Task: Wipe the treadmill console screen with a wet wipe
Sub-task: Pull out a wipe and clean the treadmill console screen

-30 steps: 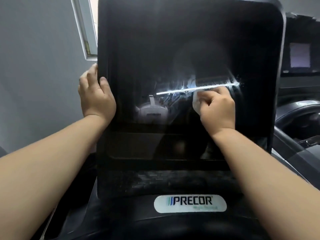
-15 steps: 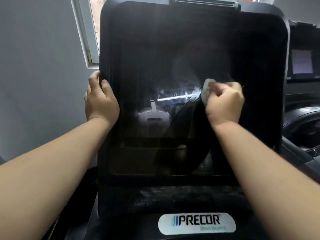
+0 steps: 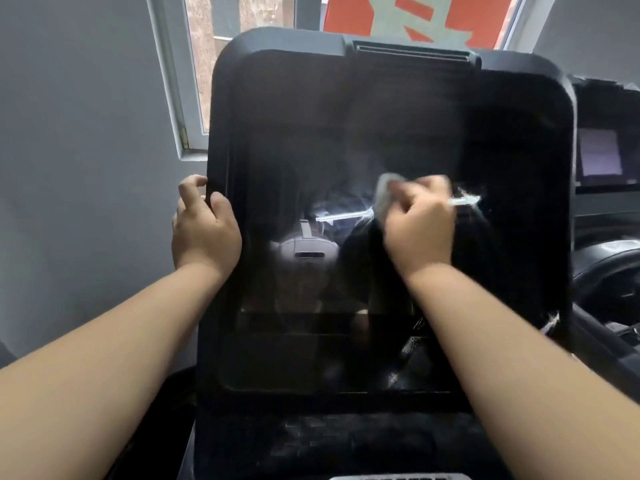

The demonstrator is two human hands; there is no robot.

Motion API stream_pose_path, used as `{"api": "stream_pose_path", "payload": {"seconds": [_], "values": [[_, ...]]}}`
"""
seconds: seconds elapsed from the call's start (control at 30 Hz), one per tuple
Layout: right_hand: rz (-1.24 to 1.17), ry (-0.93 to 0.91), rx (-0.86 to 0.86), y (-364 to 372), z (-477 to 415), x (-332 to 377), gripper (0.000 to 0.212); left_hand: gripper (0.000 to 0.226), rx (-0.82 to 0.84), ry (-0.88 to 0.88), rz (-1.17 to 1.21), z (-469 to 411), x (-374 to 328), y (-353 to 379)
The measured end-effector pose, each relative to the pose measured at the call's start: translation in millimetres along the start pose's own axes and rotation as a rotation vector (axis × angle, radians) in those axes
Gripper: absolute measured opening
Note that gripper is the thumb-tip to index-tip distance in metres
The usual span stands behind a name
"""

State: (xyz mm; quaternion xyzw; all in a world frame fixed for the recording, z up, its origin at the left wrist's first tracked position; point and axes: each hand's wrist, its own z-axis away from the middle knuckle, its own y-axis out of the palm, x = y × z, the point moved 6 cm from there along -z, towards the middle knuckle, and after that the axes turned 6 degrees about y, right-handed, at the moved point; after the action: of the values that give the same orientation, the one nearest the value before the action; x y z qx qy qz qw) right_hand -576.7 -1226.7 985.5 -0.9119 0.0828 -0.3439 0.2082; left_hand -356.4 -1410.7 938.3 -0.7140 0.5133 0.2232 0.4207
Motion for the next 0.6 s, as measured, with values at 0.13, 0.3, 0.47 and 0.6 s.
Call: {"api": "stream_pose_path", "payload": {"seconds": [0.13, 0.3, 0.47, 0.6], "values": [[-0.004, -0.612, 0.469, 39.7, 113.0, 40.7, 0.007, 0.035, -0.055, -0.007, 0.037, -29.2, -15.9, 2.0], [-0.031, -0.543, 0.352, 20.2, 29.3, 32.6, 0.012, 0.033, -0.092, -0.002, -0.002, -26.6, -16.8, 2.8], [0.021, -0.079, -0.024, 2.1, -26.8, 10.9, 0.021, 0.031, -0.105, 0.016, 0.011, -27.6, -15.8, 2.1], [0.032, -0.761, 0.398, 39.6, 90.2, 52.3, 0.008, 0.031, -0.098, 0.008, 0.022, -27.3, -14.7, 2.9]]}}
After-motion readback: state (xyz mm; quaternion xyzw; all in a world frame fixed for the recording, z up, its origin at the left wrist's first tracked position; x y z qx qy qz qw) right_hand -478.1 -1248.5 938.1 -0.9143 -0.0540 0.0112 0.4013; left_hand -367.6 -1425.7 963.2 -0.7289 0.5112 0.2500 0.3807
